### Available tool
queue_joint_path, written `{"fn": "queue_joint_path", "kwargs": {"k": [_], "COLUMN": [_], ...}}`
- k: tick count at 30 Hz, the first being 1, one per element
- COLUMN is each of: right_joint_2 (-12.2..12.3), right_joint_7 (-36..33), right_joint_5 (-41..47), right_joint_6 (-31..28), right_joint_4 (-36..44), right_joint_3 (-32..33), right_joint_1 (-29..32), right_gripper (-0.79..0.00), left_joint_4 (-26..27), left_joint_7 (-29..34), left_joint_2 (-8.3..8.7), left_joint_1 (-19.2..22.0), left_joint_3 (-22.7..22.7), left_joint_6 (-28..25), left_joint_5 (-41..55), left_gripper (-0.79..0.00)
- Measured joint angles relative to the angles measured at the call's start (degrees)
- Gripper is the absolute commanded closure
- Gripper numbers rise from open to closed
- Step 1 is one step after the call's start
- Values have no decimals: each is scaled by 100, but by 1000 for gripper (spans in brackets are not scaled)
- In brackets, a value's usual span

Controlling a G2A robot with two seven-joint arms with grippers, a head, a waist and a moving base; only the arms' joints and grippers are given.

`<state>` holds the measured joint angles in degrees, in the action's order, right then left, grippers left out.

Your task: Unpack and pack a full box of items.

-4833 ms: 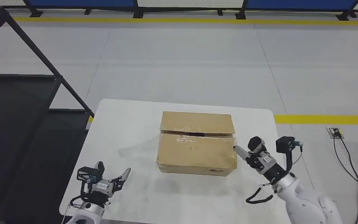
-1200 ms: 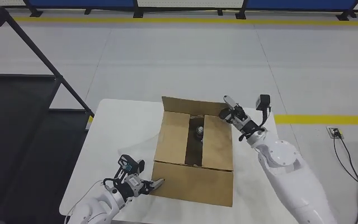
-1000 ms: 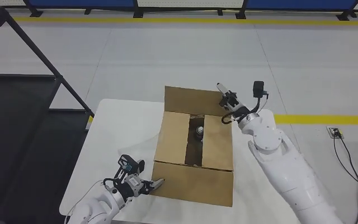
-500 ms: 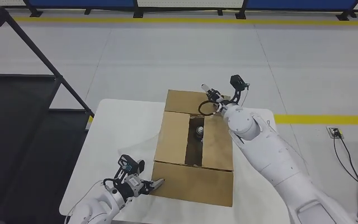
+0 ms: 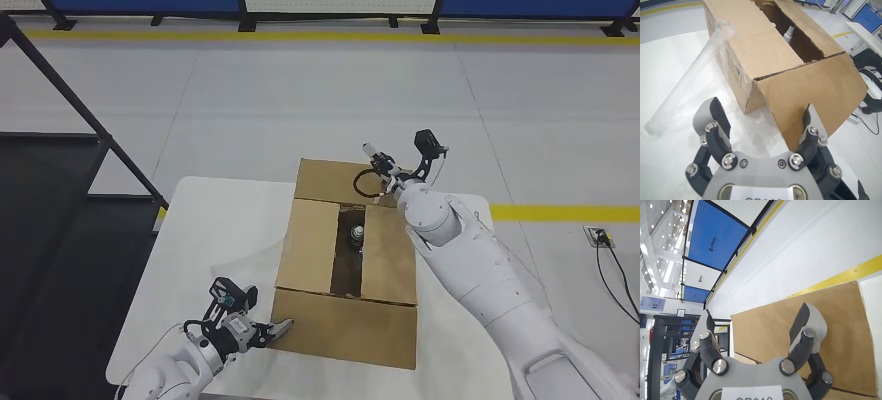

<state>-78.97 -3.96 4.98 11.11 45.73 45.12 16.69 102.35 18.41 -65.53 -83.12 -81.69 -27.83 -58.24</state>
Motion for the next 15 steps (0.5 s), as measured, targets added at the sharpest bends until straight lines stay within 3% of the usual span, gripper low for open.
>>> {"fn": "queue_joint_path", "kwargs": {"k": [7,15], "right_joint_2": [-37,-133], "right_joint_7": [-77,-113], "right_joint_5": [-83,30], "right_joint_6": [233,-272], "right_joint_4": [-151,-513], "right_joint_3": [100,278], "right_joint_1": [110,53], "right_gripper": [-785,-785], "left_joint_4": [-34,-275], "left_joint_7": [-31,-242], "left_joint_2": [5,18], "left_joint_1": [84,120], "left_joint_3": [150,152], "left_joint_6": [70,-97], "left_joint_5": [-421,-272], "left_gripper": [-785,-785]}}
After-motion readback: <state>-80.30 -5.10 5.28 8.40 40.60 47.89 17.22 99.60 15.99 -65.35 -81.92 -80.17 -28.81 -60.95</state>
